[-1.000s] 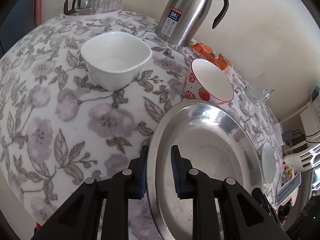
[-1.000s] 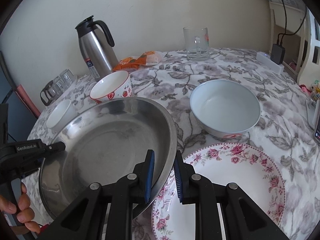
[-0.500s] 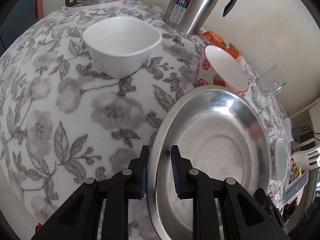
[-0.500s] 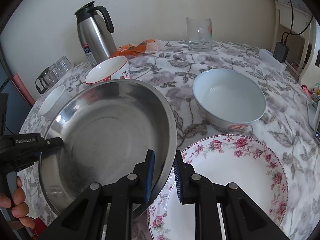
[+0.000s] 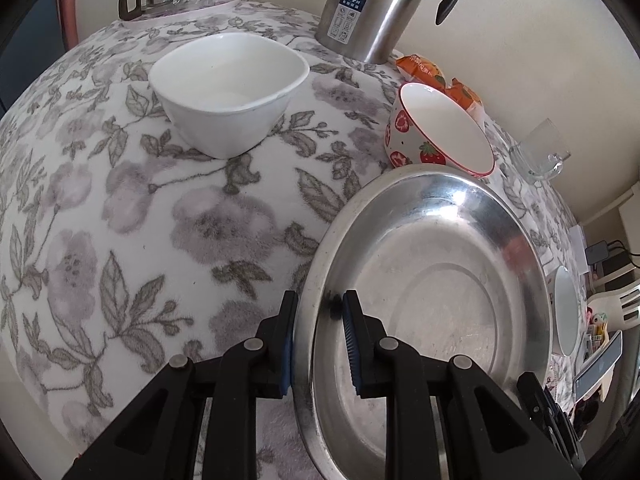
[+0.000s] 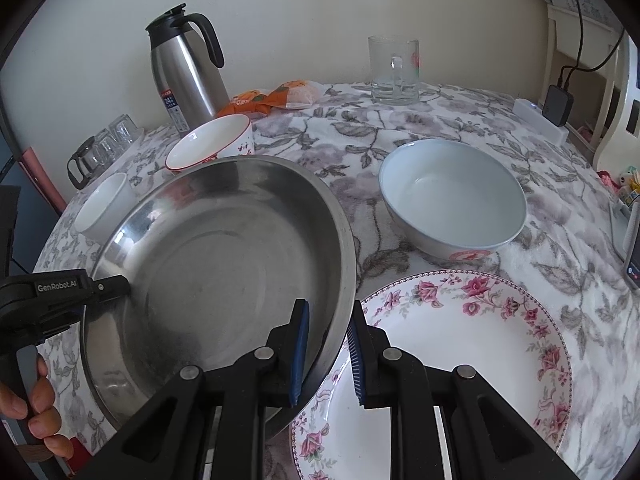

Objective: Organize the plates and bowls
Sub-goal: 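Lower the steel basin onto the cloth and open the left gripper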

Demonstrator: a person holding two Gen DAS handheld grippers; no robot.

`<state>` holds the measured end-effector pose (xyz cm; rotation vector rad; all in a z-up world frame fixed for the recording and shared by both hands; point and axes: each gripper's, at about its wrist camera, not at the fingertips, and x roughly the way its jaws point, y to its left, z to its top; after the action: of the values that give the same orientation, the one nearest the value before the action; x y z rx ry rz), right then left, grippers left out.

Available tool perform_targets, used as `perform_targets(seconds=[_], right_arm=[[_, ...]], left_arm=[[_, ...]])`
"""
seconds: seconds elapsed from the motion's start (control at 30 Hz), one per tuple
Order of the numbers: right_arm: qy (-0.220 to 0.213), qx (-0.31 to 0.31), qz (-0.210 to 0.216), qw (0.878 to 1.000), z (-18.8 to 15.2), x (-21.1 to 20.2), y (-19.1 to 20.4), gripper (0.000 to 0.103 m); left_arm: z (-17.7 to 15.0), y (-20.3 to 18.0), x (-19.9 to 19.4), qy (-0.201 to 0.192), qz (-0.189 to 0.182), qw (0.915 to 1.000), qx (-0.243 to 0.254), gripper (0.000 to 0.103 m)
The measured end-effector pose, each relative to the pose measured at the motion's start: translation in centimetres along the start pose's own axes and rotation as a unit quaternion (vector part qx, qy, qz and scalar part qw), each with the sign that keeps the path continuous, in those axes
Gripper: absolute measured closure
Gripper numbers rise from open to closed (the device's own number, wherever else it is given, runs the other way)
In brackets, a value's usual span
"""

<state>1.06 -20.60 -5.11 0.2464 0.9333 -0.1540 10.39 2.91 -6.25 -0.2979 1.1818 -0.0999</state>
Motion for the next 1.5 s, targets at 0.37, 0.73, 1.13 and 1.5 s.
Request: perform_targets(seconds=[0.37, 0.73, 1.13, 1.5], right_arm=[[0.006, 0.019, 0.004, 1.000, 0.1, 0.0, -0.5, 0.075], [-0.027, 0.025, -0.003, 0.999, 0.7, -1.9, -0.5, 0.075], [-0.033, 0.011, -0.015, 0.999, 0.9, -2.0, 0.5, 0.046], [-0.035, 0.018, -0.021, 0.999, 1.0, -2.1, 0.0, 0.017]], left_arm=[[0.0, -0.1, -0.4, 0.009, 0.000, 1.0000, -0.001, 0.069], [0.1, -0.5, -3.1, -0.035, 0.009, 0.9993, 0.008, 0.061], [-0.2, -1.3, -4.0, -0.052, 0.059, 0.9965, 0.028, 0.038], [-0.6, -2.1, -4.2, -0.051, 0.080, 0.9943, 0.048, 0.013]])
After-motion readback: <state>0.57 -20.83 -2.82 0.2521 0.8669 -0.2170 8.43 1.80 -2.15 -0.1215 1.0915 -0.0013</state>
